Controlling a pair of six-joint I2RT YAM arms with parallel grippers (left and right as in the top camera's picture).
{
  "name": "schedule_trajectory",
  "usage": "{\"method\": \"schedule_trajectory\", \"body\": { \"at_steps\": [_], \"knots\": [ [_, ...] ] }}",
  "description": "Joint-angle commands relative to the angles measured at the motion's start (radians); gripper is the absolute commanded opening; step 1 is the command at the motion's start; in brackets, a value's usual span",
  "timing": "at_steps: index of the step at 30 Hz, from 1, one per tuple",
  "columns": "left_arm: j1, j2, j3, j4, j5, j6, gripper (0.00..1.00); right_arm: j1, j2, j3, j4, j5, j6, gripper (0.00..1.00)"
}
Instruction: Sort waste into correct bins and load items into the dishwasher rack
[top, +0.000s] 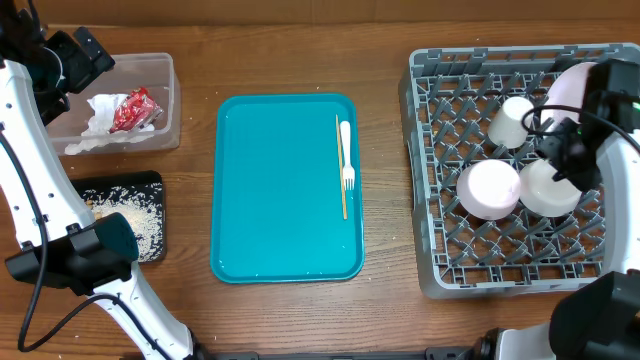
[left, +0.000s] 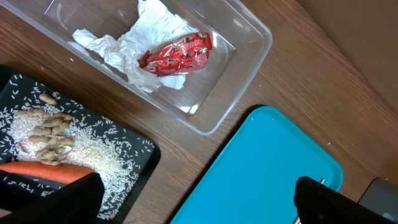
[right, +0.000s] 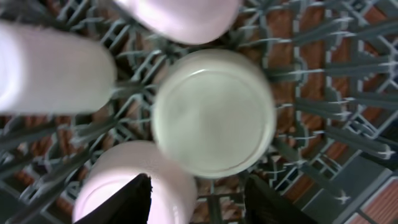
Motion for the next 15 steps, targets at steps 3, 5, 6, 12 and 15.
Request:
{"method": "schedule_trajectory", "body": {
  "at_steps": [3, 5, 6, 12, 15],
  "knots": [
    [-0.007, 0.0, 0.0, 0.002, 0.005, -0.006, 1.0, -0.093, 0.006, -0.043, 0.058, 0.034, 0.038, 0.49],
    [-0.007, 0.0, 0.0, 0.001, 0.005, -0.006, 1.0, -0.12, 0.006, -0.077, 0.092, 0.024, 0.038, 0.41],
    [-0.007, 0.0, 0.0, 0.002, 0.005, -0.006, 1.0, -0.13, 0.008, -0.094, 0.111, 0.009, 0.038, 0.34],
    [-0.007, 0.0, 0.0, 0.002, 0.005, -0.006, 1.0, -0.144, 0.011, -0.16, 0.184, -0.039, 0.037, 0.26],
    [-0.007, 0.0, 0.0, 0.002, 0.005, -0.006, 1.0, -0.144, 0.013, -0.199, 0.235, -0.055, 0.037, 0.25]
  ]
}}
